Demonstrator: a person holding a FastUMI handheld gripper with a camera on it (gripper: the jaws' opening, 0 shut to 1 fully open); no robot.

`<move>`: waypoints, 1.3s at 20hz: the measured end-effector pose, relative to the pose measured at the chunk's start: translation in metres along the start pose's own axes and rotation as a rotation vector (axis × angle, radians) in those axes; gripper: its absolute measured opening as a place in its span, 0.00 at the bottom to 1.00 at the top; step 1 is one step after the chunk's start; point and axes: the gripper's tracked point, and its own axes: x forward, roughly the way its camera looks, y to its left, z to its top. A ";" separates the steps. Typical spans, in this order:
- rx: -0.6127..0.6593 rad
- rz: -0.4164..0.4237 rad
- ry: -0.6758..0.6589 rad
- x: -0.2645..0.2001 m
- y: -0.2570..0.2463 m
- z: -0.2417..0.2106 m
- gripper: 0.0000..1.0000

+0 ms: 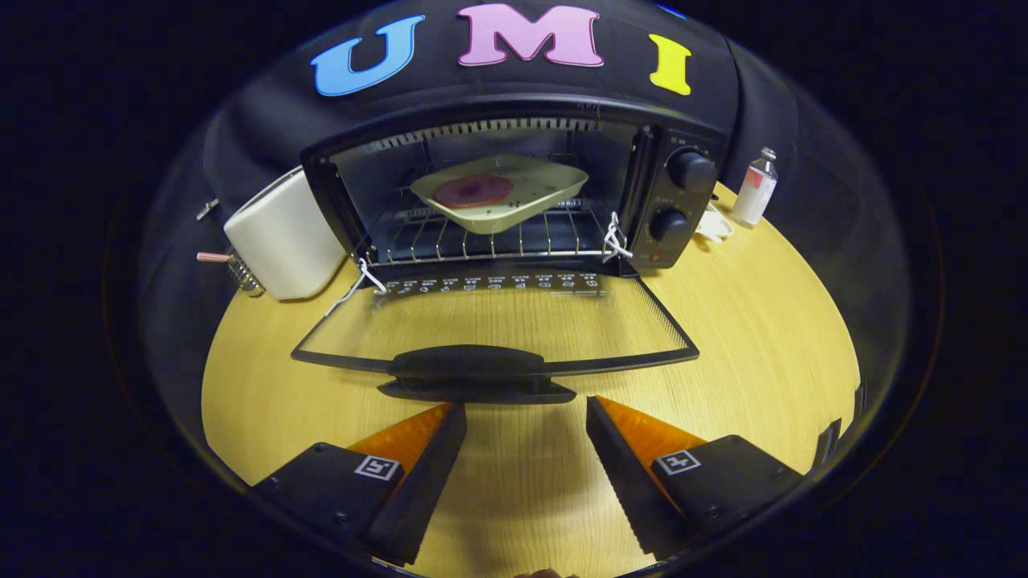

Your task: Open the toaster oven, put the food inside, and close the toaster oven door.

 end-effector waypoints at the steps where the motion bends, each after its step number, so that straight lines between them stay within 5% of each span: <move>1: -0.003 0.008 -0.020 -0.008 0.000 0.007 0.99; 8: 0.041 0.052 -0.196 -0.042 0.003 0.082 0.99; 18: 0.079 0.068 -0.598 -0.202 -0.044 0.194 0.99; 26: 0.031 -0.068 -0.758 -0.305 -0.141 0.169 0.99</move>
